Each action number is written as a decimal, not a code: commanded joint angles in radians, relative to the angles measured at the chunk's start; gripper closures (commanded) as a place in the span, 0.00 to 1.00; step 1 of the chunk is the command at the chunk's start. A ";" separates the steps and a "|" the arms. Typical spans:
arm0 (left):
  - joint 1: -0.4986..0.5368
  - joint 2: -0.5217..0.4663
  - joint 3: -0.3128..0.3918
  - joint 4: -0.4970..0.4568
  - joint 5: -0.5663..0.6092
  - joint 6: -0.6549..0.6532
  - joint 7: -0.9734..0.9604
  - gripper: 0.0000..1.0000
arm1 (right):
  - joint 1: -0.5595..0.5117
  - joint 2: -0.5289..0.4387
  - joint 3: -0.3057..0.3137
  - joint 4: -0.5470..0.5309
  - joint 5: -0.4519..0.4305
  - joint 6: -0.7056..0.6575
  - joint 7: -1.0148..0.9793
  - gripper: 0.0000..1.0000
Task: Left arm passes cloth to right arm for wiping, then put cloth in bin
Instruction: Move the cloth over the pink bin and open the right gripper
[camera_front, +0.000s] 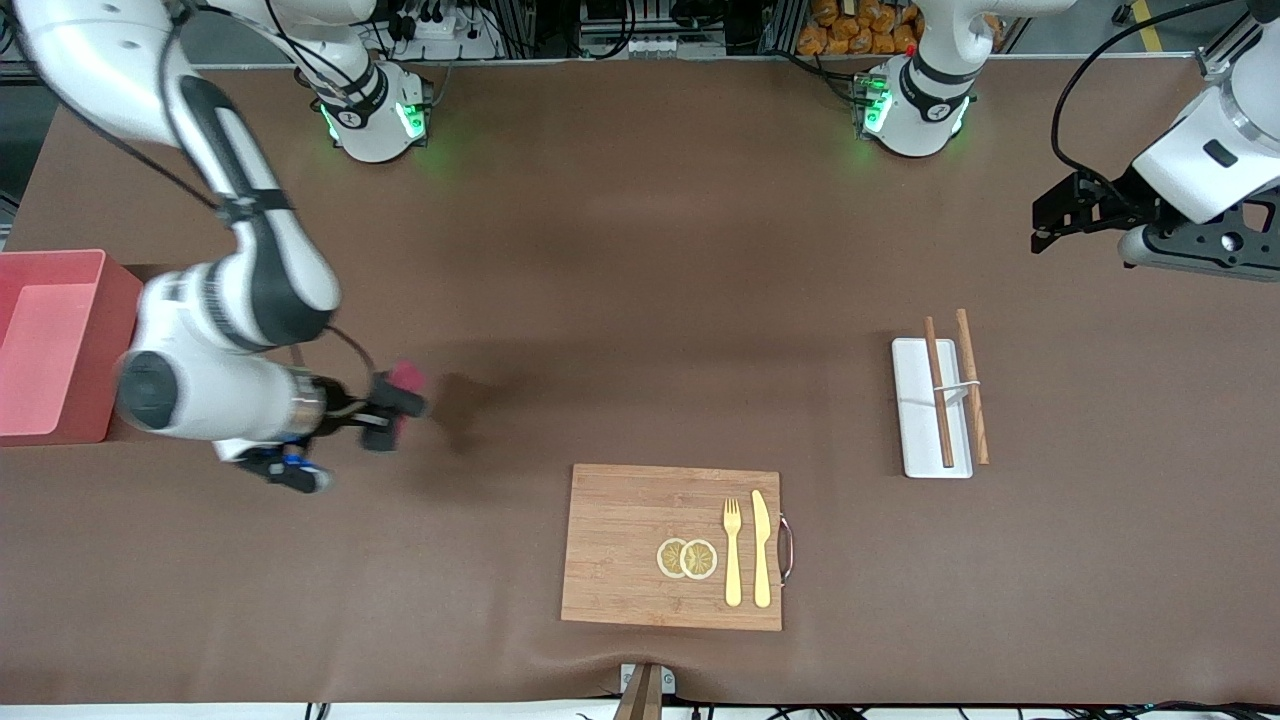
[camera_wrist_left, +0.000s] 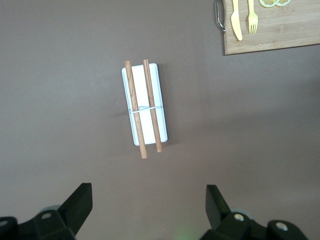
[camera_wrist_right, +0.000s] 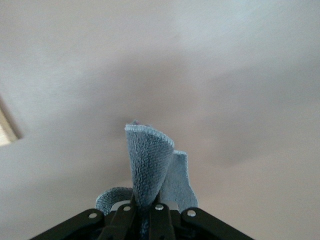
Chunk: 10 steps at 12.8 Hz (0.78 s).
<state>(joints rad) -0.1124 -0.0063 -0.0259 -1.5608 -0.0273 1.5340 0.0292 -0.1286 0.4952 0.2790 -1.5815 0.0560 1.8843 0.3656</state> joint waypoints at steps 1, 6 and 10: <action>-0.003 -0.020 -0.020 0.027 -0.010 -0.025 -0.020 0.00 | -0.141 -0.027 0.014 0.006 -0.034 -0.057 -0.292 1.00; 0.014 -0.011 -0.043 0.025 0.021 -0.003 -0.017 0.00 | -0.359 -0.021 0.014 0.159 -0.203 -0.221 -0.793 1.00; 0.008 -0.023 -0.042 0.027 0.073 -0.015 -0.078 0.00 | -0.526 -0.018 -0.001 0.172 -0.272 -0.226 -1.166 1.00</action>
<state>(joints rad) -0.1010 -0.0173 -0.0620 -1.5406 0.0170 1.5326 0.0017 -0.5895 0.4742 0.2690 -1.4207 -0.1820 1.6686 -0.6766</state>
